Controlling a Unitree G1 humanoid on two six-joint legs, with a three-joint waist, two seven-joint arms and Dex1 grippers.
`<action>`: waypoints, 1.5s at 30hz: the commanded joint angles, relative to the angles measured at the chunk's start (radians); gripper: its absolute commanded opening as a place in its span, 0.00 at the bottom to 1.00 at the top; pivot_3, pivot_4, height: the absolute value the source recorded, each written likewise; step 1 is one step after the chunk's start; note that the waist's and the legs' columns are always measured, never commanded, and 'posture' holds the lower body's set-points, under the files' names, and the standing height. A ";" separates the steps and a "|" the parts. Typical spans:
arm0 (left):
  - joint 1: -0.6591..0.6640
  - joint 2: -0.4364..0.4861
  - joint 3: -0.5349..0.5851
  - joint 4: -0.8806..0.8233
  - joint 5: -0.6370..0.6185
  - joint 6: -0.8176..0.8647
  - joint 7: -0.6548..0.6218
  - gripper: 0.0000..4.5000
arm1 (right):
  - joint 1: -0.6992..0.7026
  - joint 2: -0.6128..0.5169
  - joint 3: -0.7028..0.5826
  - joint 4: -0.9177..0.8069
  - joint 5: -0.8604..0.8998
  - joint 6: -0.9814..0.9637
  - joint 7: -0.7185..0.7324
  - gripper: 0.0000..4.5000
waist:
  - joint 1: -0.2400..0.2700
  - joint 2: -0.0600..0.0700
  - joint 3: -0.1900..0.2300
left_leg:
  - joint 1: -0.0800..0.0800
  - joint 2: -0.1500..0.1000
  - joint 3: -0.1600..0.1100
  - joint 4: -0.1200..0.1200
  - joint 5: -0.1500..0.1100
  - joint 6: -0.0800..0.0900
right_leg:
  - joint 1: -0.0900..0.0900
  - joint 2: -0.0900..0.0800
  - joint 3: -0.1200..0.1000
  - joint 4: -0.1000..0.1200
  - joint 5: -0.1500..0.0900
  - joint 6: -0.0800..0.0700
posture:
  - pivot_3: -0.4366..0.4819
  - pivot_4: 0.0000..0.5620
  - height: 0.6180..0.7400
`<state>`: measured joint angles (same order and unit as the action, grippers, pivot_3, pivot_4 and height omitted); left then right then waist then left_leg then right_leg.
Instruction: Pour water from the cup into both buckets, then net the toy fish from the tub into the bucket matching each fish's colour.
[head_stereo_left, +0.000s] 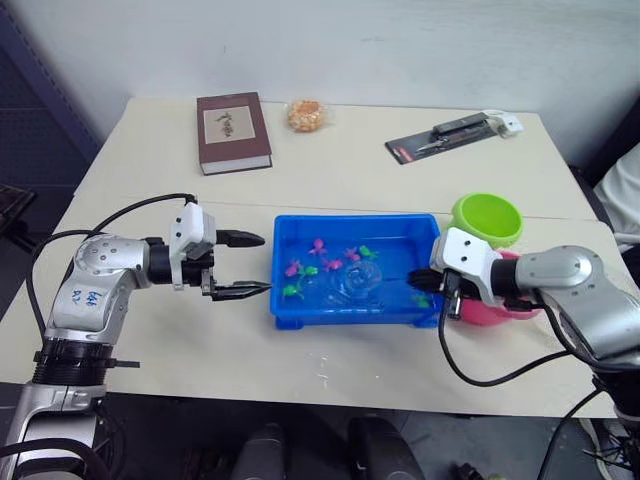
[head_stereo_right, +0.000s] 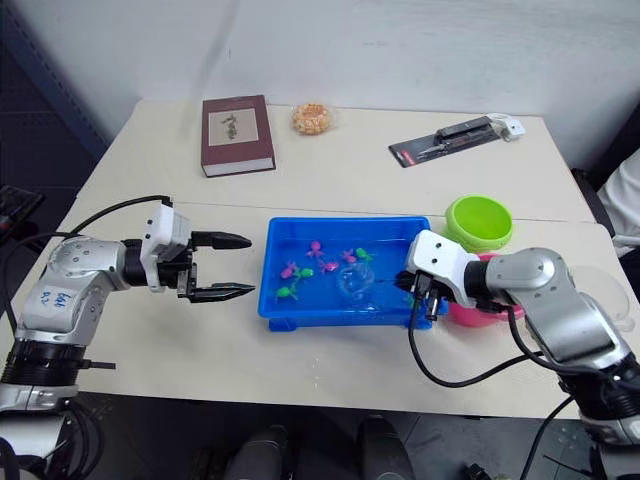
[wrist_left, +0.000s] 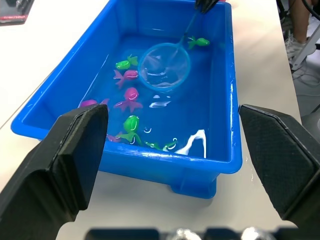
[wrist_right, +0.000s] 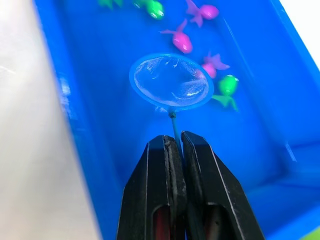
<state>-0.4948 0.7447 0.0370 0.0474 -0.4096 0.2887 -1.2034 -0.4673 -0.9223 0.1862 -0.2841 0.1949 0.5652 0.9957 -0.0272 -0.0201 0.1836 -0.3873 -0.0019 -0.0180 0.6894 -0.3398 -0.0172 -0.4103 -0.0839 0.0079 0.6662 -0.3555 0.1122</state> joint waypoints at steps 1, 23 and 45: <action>0.018 0.016 0.035 -0.049 -0.017 0.007 0.013 0.99 | -0.036 0.010 0.020 0.014 -0.047 -0.012 -0.009 0.00 | 0.000 0.000 0.000 | 0.000 0.000 0.000 0.000 0.000 0.000 | 0.000 0.000 0.000 0.000 0.000 0.000 | 0.48 0.27 1.00; 0.029 0.019 0.045 -0.068 -0.019 0.016 0.027 0.99 | -0.087 0.114 0.022 0.001 -0.092 0.018 -0.020 0.00 | 0.000 0.000 0.000 | 0.000 0.000 0.000 0.000 0.000 0.000 | -0.001 0.000 0.000 0.003 0.000 0.000 | 0.48 0.27 1.00; -0.119 -0.132 -0.031 -0.045 -0.095 0.051 -0.018 0.99 | 0.549 0.179 -0.691 -0.380 0.273 -0.002 -0.093 0.00 | 0.002 0.000 0.000 | 0.000 -0.001 0.000 0.000 0.000 0.000 | 0.001 0.004 0.000 0.004 0.000 0.000 | 0.48 0.27 1.00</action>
<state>-0.5918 0.6225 0.0137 0.0155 -0.4861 0.3380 -1.2067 0.0652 -0.7522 -0.4220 -0.6033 0.4339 0.6005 0.9182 -0.0247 -0.0201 0.1835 -0.3871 -0.0032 -0.0173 0.6898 -0.3400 -0.0168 -0.4093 -0.0797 0.0085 0.6703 -0.3553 0.1126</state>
